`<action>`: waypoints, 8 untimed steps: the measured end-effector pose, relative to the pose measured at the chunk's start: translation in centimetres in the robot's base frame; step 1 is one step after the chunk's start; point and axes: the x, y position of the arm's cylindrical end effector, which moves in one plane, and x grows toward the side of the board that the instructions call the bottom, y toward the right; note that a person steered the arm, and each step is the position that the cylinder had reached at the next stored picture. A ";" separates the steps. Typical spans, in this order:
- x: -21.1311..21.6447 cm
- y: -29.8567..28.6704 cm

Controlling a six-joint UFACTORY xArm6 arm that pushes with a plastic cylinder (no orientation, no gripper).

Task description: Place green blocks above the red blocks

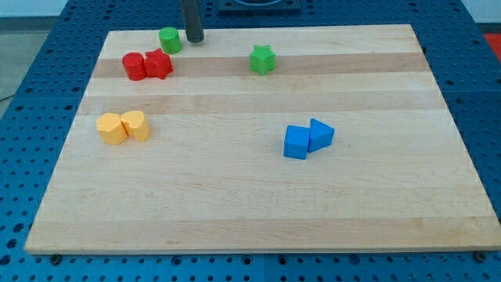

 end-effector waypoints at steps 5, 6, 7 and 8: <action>0.4 -6.1; -0.9 -7.0; -0.4 -7.9; 0.9 -7.9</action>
